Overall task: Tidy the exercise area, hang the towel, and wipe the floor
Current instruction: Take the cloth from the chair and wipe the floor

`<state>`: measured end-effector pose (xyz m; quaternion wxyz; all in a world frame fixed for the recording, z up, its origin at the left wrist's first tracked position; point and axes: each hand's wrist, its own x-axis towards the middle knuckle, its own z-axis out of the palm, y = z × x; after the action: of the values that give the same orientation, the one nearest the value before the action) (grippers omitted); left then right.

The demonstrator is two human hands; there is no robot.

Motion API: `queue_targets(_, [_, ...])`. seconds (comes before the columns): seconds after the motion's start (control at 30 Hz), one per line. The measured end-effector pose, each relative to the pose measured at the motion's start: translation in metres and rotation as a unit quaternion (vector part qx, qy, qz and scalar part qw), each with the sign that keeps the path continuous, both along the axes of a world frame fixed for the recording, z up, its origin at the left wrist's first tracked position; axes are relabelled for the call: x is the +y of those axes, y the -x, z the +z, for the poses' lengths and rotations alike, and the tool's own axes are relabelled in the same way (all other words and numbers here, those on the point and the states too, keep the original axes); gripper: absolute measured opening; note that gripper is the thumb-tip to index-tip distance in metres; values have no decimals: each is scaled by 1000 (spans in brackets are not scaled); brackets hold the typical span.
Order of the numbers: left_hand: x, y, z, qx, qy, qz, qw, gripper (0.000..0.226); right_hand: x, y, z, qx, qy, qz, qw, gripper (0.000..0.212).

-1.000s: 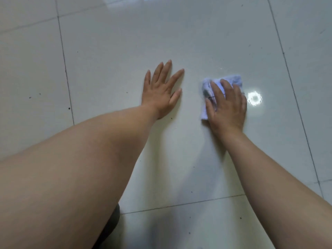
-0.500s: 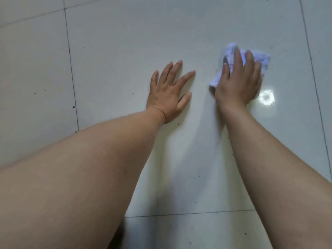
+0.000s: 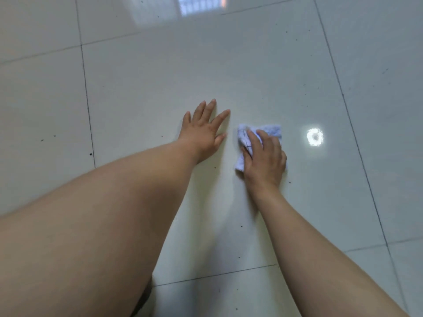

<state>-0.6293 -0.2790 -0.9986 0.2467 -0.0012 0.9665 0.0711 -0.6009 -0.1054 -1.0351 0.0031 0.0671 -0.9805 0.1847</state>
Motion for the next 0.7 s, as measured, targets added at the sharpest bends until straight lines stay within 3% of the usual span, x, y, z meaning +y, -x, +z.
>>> queue_targets(0.17, [-18, -3, 30, -69, 27, -21, 997, 59, 4, -5, 6, -7, 4, -28, 1000, 46])
queue_targets(0.43, [-6, -54, 42, -132, -3, 71, 989, 61, -6, -7, 11, -54, -9, -42, 998, 52])
queue_targets(0.6, [17, -77, 30, -102, -25, 103, 989, 63, 13, -26, 16, -5, -28, 34, 999, 49])
queue_targets(0.7, [23, -79, 25, -63, -11, 87, 994, 66, 30, -34, 16, -13, -9, -9, 1000, 55])
